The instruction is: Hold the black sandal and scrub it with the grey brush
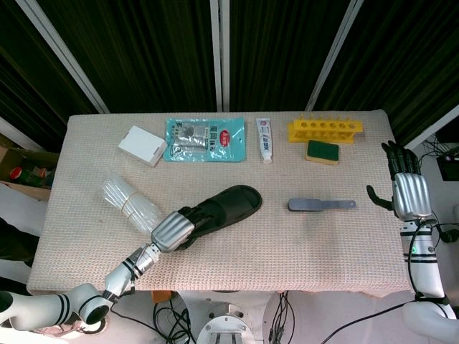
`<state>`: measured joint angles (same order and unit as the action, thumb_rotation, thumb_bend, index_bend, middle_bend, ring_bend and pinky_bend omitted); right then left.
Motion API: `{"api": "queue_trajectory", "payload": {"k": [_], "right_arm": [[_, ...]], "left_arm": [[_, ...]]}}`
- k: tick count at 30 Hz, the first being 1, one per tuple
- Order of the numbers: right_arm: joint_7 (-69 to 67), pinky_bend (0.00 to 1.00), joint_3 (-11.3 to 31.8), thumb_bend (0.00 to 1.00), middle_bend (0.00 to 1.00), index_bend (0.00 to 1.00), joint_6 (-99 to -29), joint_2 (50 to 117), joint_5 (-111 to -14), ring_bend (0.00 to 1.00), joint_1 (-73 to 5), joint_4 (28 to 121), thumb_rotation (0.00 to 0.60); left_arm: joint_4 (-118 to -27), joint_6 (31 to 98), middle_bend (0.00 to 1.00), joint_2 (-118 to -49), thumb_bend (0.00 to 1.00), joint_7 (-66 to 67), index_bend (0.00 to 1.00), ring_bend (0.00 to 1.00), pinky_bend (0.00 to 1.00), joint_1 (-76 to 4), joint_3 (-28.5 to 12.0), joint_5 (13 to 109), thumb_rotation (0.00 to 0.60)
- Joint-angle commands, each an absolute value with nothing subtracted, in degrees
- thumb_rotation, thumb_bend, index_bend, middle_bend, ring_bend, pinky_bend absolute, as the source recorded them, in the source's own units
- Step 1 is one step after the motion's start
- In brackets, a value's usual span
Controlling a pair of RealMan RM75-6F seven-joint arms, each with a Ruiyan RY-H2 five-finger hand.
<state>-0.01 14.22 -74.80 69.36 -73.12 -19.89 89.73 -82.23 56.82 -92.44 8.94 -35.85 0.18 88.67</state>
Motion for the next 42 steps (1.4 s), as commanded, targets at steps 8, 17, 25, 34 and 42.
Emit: {"api": "queue_trajectory", "payload": {"k": [8,17,25,34,42], "right_arm": [[9.42,0.00,10.64,0.31,0.09,0.03,-59.97,60.28,-65.73,0.00,-23.69,100.63,0.600],[21.68,0.00,9.02,0.23,0.07,0.01,-51.72,57.85,-54.05,0.00,-30.55,105.22,0.600],[26.13,0.05,7.43,0.21,0.13,0.02,-50.21,64.35,-49.67,0.03,-34.95,100.88,0.600],[29.22,0.09,5.52,0.24,0.17,0.09,-50.65,71.29,-45.97,0.05,-37.69,93.35,0.600],[25.21,0.17,4.98,0.24,0.24,0.19,-53.19,75.75,-51.25,0.13,-36.38,88.66,0.600]], "left_arm": [[-79.85,54.99,0.35,-94.05,0.45,9.56,0.16,0.22,0.28,-36.60,0.78,87.69,0.600],[-79.44,55.21,0.35,-94.34,0.46,9.46,0.16,0.23,0.30,-36.87,0.99,87.91,0.600],[-79.78,55.48,0.35,-94.38,0.48,10.02,0.16,0.23,0.30,-37.00,0.95,87.76,0.600],[-79.88,55.65,0.35,-94.28,0.50,10.24,0.16,0.23,0.30,-37.00,1.06,87.51,0.600],[-80.14,55.70,0.35,-94.07,0.51,10.56,0.16,0.23,0.30,-36.98,1.12,87.23,0.600]]}}
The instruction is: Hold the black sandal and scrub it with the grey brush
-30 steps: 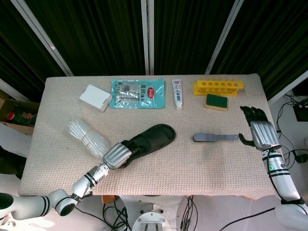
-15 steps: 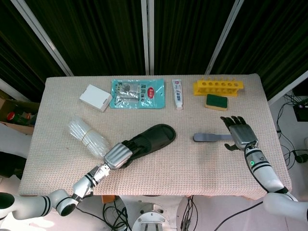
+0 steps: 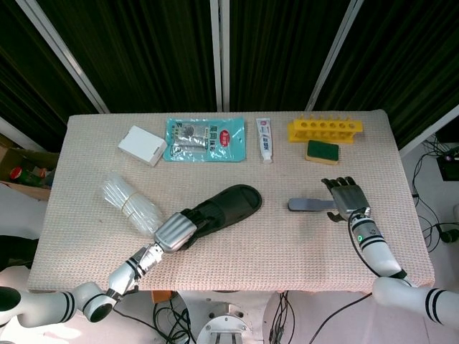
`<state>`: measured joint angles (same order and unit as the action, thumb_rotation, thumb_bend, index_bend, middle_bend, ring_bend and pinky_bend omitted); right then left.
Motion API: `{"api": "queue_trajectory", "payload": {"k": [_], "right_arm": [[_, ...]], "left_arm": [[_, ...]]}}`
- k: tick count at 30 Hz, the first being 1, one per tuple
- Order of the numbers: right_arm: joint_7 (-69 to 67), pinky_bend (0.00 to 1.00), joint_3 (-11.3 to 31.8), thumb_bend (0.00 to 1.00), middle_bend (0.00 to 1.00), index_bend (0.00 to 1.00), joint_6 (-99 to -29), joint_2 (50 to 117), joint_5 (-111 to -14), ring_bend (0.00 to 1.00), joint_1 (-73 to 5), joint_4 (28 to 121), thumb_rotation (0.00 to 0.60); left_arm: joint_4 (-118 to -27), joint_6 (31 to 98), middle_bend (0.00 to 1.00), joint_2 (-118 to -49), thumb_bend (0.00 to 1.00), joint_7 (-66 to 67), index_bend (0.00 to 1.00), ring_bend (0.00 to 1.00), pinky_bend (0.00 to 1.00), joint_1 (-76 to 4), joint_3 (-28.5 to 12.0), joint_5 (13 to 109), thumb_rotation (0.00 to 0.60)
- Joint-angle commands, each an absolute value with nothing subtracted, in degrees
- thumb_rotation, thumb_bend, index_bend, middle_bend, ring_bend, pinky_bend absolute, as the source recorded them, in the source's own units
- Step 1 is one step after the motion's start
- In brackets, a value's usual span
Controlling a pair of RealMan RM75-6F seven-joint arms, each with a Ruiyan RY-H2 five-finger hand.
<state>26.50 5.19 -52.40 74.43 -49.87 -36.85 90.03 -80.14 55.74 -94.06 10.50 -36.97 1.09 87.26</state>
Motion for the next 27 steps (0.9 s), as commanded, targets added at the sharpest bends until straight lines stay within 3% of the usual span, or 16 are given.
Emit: {"api": "queue_trajectory", "payload": {"k": [1,27], "right_arm": [[24.78,0.18,4.98,0.24,0.24,0.20,-53.31,76.12,-51.70,0.14,-36.28,88.26,0.600],[22.89,0.25,5.07,0.28,0.33,0.33,-52.27,80.85,-53.59,0.22,-36.68,83.92,0.600]], "left_arm": [[-80.14,55.67,0.35,-94.08,0.51,10.60,0.16,0.23,0.30,-36.99,1.13,87.20,0.600],[-79.04,55.81,0.35,-94.46,0.52,9.60,0.16,0.23,0.30,-36.94,1.44,87.06,0.600]]}}
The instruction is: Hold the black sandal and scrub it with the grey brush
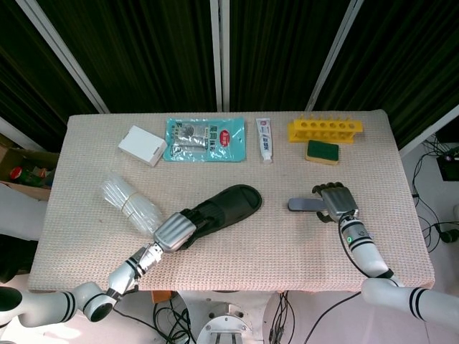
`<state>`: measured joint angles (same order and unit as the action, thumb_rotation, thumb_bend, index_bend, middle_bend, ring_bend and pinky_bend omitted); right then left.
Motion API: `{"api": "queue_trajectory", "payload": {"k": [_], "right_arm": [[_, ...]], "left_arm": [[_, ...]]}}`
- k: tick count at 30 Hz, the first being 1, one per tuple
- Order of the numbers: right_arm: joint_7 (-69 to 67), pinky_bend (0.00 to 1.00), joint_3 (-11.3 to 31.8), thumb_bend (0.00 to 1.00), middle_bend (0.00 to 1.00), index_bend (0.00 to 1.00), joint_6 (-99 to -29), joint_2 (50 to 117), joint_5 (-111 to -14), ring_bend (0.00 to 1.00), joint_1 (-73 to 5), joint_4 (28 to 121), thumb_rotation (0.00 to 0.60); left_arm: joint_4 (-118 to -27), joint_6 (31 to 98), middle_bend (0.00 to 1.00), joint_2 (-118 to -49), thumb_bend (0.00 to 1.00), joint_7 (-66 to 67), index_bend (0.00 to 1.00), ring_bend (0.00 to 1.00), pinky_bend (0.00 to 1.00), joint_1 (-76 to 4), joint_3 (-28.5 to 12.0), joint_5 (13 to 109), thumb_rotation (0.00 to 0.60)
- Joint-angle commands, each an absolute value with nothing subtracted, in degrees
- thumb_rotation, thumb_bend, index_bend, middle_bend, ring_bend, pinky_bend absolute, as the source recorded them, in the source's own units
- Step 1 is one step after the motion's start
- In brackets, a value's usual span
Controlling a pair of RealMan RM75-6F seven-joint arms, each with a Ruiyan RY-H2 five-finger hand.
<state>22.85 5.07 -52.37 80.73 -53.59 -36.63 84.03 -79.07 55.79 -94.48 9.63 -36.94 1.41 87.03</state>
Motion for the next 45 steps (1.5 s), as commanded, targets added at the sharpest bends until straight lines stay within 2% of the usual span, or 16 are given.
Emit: {"api": "queue_trajectory", "payload": {"k": [1,37,45], "right_arm": [[22.96,0.25,5.07,0.28,0.33,0.33,-52.18,80.93,-53.52,0.22,-36.73,83.86,0.600],[25.24,0.27,5.22,0.32,0.38,0.42,-51.98,81.81,-50.72,0.26,-37.54,83.53,0.600],[25.56,0.30,5.19,0.33,0.43,0.49,-52.13,82.34,-50.35,0.31,-37.58,82.91,0.600]], "left_arm": [[-79.02,55.83,0.35,-94.45,0.52,9.59,0.16,0.23,0.30,-36.93,1.45,87.07,0.600],[-78.34,55.53,0.35,-94.53,0.52,8.95,0.16,0.23,0.30,-36.99,1.55,86.84,0.600],[-78.31,55.37,0.35,-94.48,0.52,9.16,0.16,0.23,0.30,-36.87,1.56,86.44,0.600]]}}
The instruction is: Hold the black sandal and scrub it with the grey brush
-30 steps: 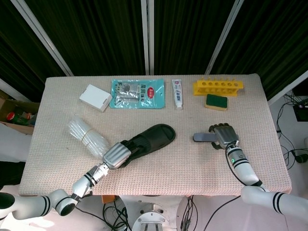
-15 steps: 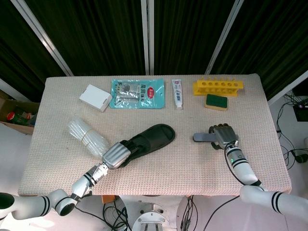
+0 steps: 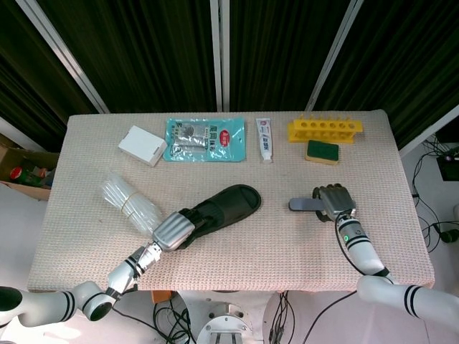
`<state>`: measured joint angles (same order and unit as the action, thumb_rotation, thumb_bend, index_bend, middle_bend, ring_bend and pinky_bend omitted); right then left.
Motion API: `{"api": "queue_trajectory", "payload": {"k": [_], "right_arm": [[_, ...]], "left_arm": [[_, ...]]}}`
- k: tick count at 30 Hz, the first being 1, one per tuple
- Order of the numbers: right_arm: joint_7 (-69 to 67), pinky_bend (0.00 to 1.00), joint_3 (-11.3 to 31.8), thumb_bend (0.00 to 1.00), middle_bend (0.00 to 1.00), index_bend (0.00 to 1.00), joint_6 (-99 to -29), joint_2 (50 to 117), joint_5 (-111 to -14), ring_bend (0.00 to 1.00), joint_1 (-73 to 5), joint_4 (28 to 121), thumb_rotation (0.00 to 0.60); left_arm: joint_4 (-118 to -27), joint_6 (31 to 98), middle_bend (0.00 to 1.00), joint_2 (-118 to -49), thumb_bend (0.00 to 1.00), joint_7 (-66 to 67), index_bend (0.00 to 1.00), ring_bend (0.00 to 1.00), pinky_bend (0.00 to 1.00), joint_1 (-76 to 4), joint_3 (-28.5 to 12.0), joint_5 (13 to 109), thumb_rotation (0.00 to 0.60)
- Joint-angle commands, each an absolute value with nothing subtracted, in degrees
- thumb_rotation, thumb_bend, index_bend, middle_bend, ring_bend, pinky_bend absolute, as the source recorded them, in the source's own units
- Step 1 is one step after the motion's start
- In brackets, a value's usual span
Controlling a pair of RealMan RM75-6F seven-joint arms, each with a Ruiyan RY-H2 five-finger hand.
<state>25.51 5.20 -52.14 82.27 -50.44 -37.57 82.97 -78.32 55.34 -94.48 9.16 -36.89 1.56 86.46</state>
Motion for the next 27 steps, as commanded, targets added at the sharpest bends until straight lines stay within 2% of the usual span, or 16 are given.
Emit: {"api": "queue_trajectory", "payload": {"k": [1,11,19,27], "right_arm": [[25.63,0.31,5.21,0.33,0.44,0.50,-52.16,82.40,-50.23,0.32,-37.58,82.84,0.600],[25.68,0.40,5.79,0.38,0.52,0.62,-53.40,82.45,-49.68,0.41,-37.35,83.01,0.600],[23.91,0.44,6.42,0.43,0.55,0.67,-54.36,82.24,-50.96,0.45,-36.73,83.02,0.600],[19.43,0.47,8.27,0.45,0.58,0.71,-54.64,77.93,-53.88,0.48,-36.03,86.17,0.600]], "left_arm": [[-78.29,55.39,0.35,-94.49,0.52,9.16,0.16,0.23,0.30,-36.85,1.56,86.43,0.600],[-78.25,55.15,0.34,-94.53,0.53,9.31,0.16,0.23,0.30,-36.90,1.55,86.25,0.600],[-77.71,54.94,0.34,-94.82,0.53,8.81,0.16,0.23,0.30,-36.87,1.61,86.13,0.600],[-77.15,53.92,0.34,-95.15,0.54,8.32,0.16,0.23,0.30,-37.14,1.75,85.82,0.600]]}}
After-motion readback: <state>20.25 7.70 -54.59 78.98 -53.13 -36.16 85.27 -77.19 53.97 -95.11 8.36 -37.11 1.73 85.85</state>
